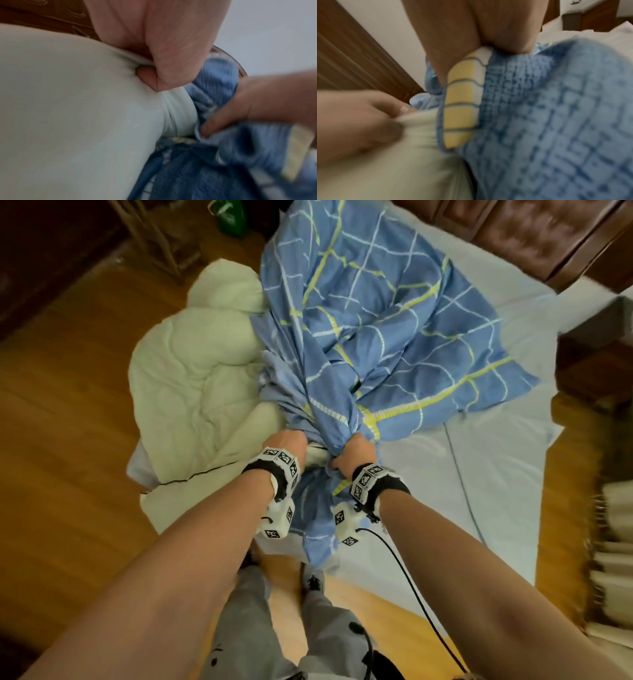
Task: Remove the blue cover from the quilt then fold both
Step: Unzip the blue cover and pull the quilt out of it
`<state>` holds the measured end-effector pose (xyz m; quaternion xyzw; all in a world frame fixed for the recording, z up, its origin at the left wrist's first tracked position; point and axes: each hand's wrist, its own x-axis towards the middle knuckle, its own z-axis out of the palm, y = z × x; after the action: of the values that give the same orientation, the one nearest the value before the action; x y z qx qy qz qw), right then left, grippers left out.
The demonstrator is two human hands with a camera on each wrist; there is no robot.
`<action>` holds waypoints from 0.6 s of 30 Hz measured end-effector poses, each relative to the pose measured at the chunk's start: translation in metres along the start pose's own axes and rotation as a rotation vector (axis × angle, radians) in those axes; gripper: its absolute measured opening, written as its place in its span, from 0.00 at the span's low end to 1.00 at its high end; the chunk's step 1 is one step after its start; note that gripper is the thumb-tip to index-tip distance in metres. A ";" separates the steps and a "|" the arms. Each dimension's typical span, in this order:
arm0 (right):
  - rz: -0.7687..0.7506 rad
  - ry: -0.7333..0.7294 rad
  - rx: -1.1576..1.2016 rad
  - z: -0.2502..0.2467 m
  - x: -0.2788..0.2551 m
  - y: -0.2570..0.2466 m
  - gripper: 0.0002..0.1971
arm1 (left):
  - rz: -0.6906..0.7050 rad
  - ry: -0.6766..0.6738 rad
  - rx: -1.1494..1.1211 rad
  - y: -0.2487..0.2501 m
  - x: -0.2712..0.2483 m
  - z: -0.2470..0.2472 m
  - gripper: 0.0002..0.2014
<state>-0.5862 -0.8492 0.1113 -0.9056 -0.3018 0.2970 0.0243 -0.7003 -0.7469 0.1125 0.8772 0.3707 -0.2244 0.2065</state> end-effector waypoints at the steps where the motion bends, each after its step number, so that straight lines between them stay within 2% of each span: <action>1: 0.024 0.024 0.010 0.001 0.003 0.006 0.12 | -0.007 0.030 -0.003 -0.003 -0.006 -0.006 0.12; 2: 0.043 0.063 0.044 0.002 0.007 0.012 0.09 | -0.019 0.070 0.000 -0.009 -0.013 -0.013 0.13; 4: 0.082 0.124 0.085 -0.004 0.012 0.016 0.11 | -0.051 0.112 0.014 -0.025 -0.027 -0.024 0.14; 10: 0.078 0.192 0.135 -0.037 0.019 0.015 0.11 | -0.364 0.094 -0.017 -0.109 -0.110 -0.041 0.15; 15: 0.037 0.118 0.234 -0.019 0.005 0.002 0.09 | -0.536 0.069 0.020 -0.148 -0.168 -0.027 0.14; 17: 0.032 0.108 0.294 -0.012 0.005 0.000 0.15 | -0.546 0.050 0.004 -0.147 -0.172 -0.018 0.13; 18: 0.064 0.104 0.319 -0.007 0.011 0.001 0.22 | -0.533 0.041 -0.011 -0.145 -0.171 -0.013 0.13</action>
<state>-0.5749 -0.8424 0.1110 -0.9135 -0.2203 0.2947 0.1737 -0.9115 -0.7425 0.1881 0.7517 0.5941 -0.2511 0.1375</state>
